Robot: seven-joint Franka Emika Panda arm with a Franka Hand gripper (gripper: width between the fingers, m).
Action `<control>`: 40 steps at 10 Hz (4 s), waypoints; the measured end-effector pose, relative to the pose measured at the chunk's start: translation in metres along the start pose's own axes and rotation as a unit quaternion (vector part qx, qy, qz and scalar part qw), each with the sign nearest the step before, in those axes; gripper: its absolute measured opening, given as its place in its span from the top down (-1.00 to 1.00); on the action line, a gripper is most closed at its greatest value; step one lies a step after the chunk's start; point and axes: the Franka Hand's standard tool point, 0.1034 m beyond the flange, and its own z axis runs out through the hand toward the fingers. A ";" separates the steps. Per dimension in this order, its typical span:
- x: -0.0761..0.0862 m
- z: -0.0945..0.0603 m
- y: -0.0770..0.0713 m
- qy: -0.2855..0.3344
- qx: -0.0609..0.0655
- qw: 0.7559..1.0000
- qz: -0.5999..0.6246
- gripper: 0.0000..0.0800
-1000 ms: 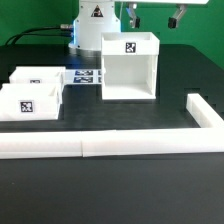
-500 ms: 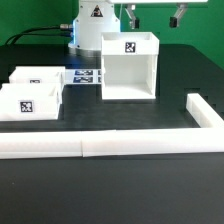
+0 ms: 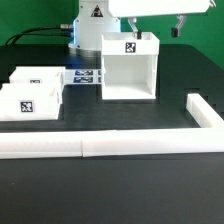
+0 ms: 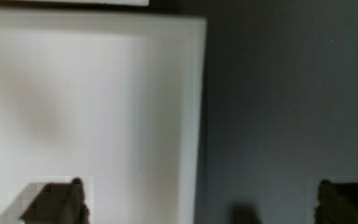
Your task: Assemble drawer
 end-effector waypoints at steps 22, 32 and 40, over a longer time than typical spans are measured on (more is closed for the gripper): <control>0.035 0.010 0.006 0.002 0.001 1.000 -0.007 0.91; 0.156 0.006 0.028 0.056 0.016 0.998 0.014 0.91; 0.173 0.003 0.012 0.062 0.050 0.946 0.313 0.90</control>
Offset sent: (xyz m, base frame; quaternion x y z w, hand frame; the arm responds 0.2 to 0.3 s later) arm -0.0177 -0.0014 -0.0036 -0.0182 -0.0216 0.0211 0.9994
